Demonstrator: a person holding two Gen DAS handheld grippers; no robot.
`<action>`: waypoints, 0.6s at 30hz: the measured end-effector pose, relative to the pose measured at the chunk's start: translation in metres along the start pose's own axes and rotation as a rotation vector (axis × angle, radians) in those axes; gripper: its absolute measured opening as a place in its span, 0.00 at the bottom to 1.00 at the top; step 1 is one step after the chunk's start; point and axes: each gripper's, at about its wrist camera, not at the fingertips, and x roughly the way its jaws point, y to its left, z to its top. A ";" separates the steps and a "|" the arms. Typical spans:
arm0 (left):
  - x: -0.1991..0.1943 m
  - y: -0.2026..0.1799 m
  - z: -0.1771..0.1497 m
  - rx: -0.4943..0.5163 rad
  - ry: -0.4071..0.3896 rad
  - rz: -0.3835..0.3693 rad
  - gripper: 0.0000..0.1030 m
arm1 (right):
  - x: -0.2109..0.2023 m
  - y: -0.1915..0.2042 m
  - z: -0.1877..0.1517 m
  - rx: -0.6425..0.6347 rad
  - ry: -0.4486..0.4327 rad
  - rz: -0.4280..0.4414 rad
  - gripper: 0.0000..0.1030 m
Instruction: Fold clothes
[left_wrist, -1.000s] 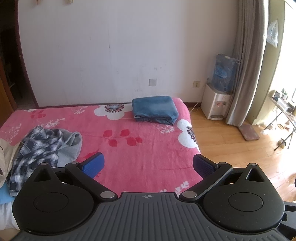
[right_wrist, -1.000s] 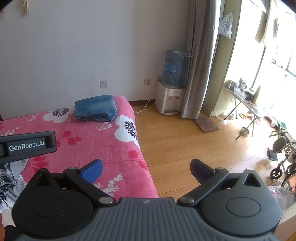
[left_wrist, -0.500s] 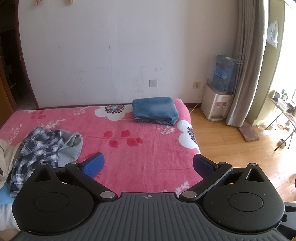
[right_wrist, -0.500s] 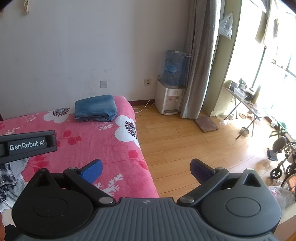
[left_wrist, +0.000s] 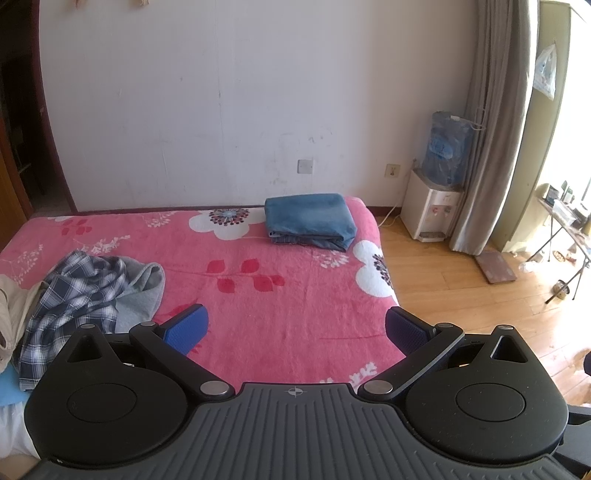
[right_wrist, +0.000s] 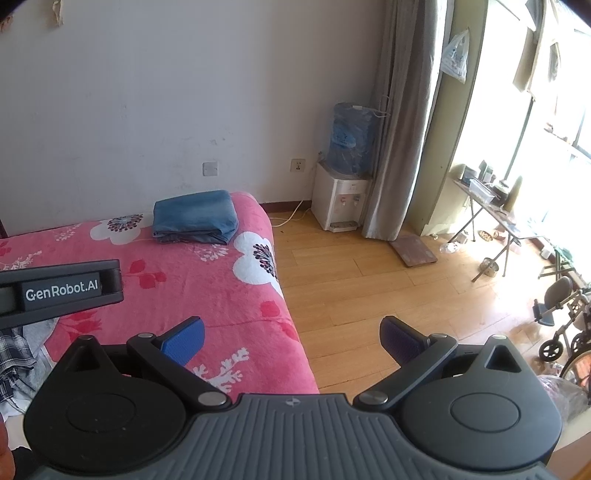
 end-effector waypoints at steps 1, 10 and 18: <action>0.000 0.000 0.000 -0.001 0.000 0.000 1.00 | 0.000 0.000 0.000 -0.001 -0.001 0.000 1.00; -0.002 0.001 0.001 -0.004 0.001 0.000 1.00 | 0.001 0.003 0.000 -0.002 0.002 0.004 1.00; -0.002 0.002 0.001 -0.003 0.003 0.001 1.00 | 0.002 0.005 0.000 -0.001 0.003 0.005 1.00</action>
